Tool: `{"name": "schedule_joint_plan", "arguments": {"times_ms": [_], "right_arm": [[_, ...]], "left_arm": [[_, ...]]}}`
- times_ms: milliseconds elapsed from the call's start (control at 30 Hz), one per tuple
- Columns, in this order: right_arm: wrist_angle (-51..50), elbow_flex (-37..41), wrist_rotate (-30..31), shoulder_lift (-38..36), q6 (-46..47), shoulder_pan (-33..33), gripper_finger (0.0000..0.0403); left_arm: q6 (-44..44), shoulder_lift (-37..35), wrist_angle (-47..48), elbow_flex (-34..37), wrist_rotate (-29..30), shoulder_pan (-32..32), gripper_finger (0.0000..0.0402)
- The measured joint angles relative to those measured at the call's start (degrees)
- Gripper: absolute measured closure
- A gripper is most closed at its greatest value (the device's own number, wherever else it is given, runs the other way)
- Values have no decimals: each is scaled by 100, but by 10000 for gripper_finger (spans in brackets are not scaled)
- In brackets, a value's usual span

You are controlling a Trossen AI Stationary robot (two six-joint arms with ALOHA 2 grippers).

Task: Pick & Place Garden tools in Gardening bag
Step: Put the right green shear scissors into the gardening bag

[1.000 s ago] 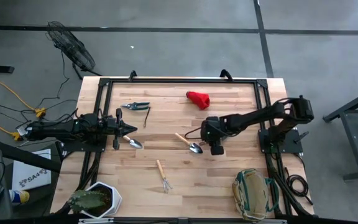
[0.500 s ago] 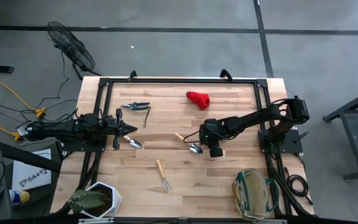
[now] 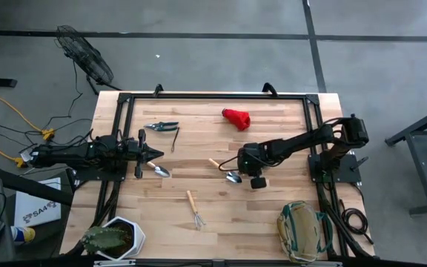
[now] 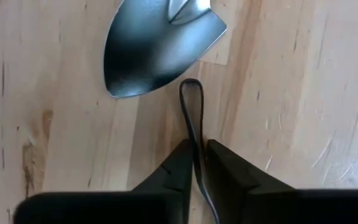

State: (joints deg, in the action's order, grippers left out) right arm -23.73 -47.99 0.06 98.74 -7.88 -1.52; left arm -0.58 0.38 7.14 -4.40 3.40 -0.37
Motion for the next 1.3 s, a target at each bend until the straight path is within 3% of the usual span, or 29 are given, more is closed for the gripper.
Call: {"name": "schedule_joint_plan", "arguments": {"times_ms": [133,500,1300], "right_arm": [[-109,-2,124,0,-1,-7,394],[127,41,156,-292,887,-4,399],[228,26,1945,-2460,2378,-275,399]], "left_arm": [[0,0,-2,0,0,-1,400],[0,0,-2,0,2,-1,400],[0,0,0,0,4,1,400]]}}
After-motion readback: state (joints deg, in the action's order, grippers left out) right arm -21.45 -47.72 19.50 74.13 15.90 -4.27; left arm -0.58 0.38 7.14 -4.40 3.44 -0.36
